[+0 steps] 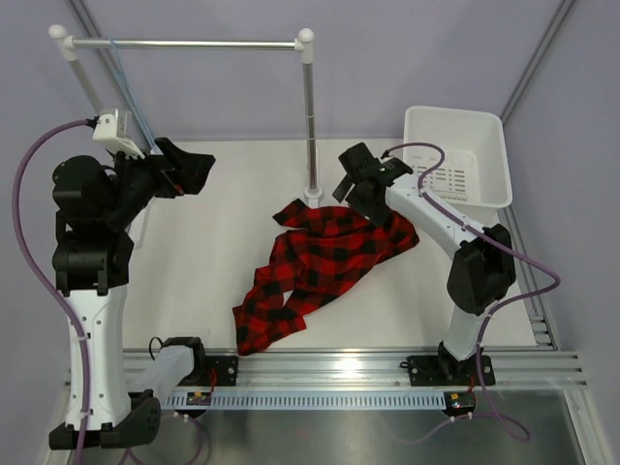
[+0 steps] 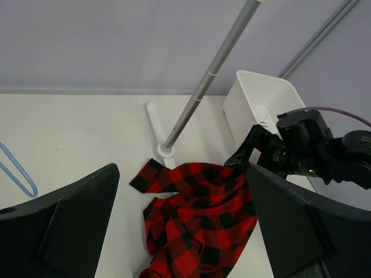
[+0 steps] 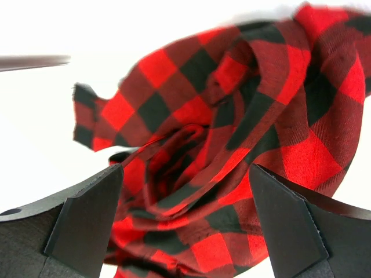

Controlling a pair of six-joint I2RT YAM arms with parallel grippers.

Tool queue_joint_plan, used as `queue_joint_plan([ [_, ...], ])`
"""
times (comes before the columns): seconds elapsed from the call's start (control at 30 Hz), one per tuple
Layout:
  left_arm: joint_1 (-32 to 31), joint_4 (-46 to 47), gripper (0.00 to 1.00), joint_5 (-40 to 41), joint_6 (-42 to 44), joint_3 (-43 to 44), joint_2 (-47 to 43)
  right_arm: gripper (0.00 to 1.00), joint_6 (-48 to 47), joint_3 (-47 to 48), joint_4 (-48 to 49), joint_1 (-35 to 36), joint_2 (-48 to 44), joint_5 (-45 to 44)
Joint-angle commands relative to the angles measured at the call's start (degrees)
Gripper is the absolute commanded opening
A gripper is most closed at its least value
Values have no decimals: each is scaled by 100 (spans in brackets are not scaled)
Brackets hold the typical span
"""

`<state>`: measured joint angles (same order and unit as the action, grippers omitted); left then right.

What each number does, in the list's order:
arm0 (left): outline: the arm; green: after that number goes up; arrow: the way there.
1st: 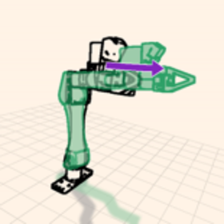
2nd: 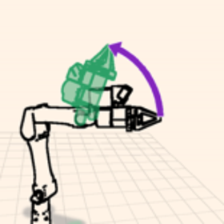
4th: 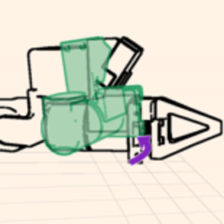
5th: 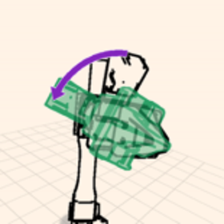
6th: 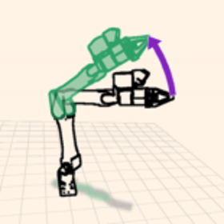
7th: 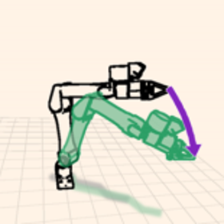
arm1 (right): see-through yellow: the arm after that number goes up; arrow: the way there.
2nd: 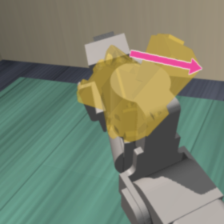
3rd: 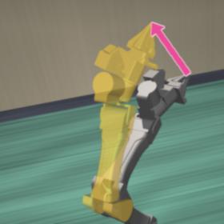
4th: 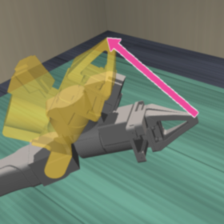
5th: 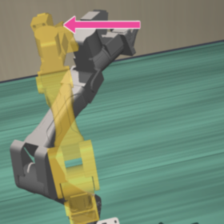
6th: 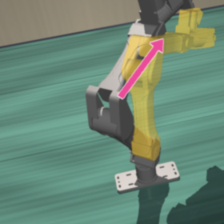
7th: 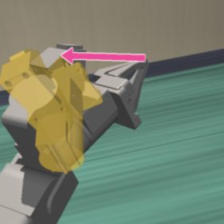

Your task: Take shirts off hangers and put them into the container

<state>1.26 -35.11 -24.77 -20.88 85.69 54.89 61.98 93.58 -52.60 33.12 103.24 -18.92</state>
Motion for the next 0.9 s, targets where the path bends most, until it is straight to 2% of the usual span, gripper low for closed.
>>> queue_joint_plan([
  [0.0,-29,22,99,96,137,44,-242,99,649,-41,-173,36,178,-288],
  [0.13,-29,-101,99,96,260,36,-339,88,886,-409,12,36,161,-384],
  [0.23,-29,-197,99,104,401,9,-330,68,922,-743,337,62,-32,-464],
  [0.27,-29,-189,99,113,418,-52,-339,59,930,-771,355,80,-93,-568],
  [0.33,-29,-137,99,78,427,-140,-383,48,826,-763,373,150,-129,-735],
  [0.37,-29,-127,99,61,436,-184,-392,39,799,-745,347,168,-129,-771],
  [0.4,-29,-119,99,43,436,-271,-400,15,755,-736,338,185,-146,-797],
  [0.43,-29,-127,99,52,445,-307,-435,1,711,-710,338,186,-146,-798],
  [0.53,-29,-197,99,52,515,-448,-497,0,62,-570,548,247,-207,-719],
  [0.7,-29,-478,98,26,665,-667,-629,0,-1836,299,665,1027,-804,-1061],
  [0.8,-29,-462,99,-27,542,-1001,-848,0,-2759,1773,252,1187,-999,-965],
  [0.83,-29,-340,99,-71,481,-1115,-910,0,-2987,2848,146,1179,-982,-852],
  [0.87,-29,-286,98,-254,410,-1307,-962,0,-3686,3485,101,1170,-842,-703],
])
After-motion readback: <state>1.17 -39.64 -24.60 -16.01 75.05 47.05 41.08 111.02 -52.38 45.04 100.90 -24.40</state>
